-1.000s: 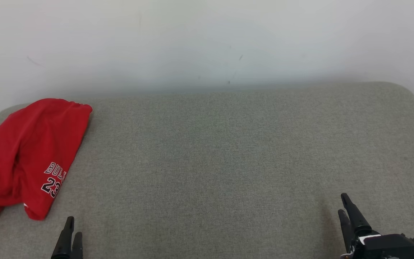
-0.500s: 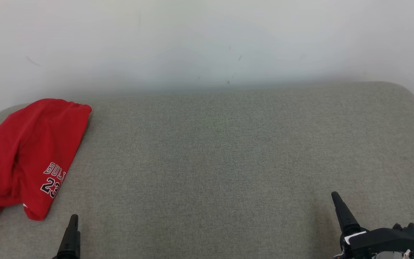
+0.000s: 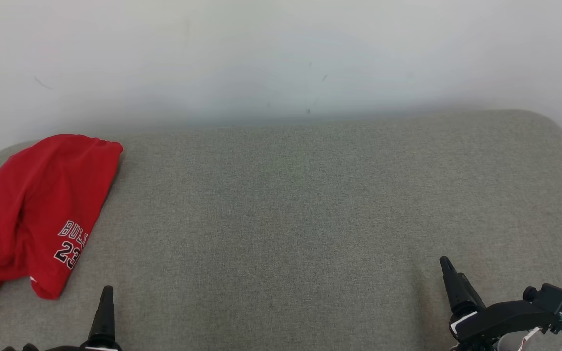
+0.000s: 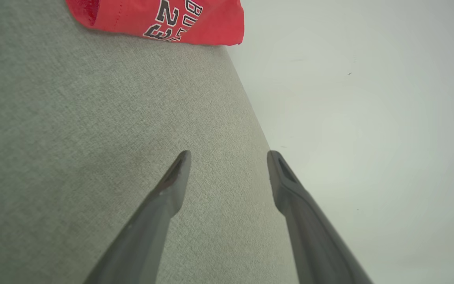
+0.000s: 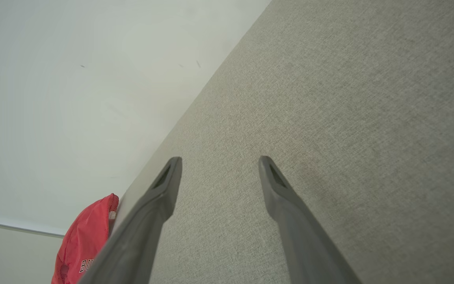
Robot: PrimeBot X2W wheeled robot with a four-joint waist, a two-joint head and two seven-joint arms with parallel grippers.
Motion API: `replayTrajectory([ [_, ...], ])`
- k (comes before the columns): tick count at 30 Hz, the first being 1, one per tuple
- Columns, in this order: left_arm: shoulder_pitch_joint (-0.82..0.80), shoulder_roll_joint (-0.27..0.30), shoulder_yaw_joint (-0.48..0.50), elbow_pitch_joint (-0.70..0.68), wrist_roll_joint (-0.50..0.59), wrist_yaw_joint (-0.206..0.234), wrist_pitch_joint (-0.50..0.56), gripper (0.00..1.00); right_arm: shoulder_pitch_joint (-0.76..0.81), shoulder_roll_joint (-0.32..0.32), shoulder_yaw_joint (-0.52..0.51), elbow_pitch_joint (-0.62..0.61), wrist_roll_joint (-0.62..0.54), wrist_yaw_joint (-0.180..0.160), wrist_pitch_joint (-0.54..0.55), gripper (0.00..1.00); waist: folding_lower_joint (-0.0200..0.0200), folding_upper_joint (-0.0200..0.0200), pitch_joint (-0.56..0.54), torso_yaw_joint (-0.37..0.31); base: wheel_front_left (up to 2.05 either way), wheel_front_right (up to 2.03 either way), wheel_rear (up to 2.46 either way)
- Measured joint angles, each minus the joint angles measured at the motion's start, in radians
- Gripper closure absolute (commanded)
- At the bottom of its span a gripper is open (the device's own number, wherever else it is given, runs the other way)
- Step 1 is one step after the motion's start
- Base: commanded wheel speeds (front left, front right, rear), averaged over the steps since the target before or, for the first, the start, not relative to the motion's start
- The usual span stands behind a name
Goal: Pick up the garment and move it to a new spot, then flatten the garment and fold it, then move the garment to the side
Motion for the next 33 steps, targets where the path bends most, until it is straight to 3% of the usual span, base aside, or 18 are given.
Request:
replayTrajectory([
  [33, -0.007, 0.026, -0.015, -0.029, 0.537, 0.084, -0.120, 0.00, -0.039, -0.046, 0.090, -0.023, -0.494, -0.085, -0.109, 0.00, 0.0000, 0.0000, -0.013, 0.000, 0.00, 0.00, 0.00],
])
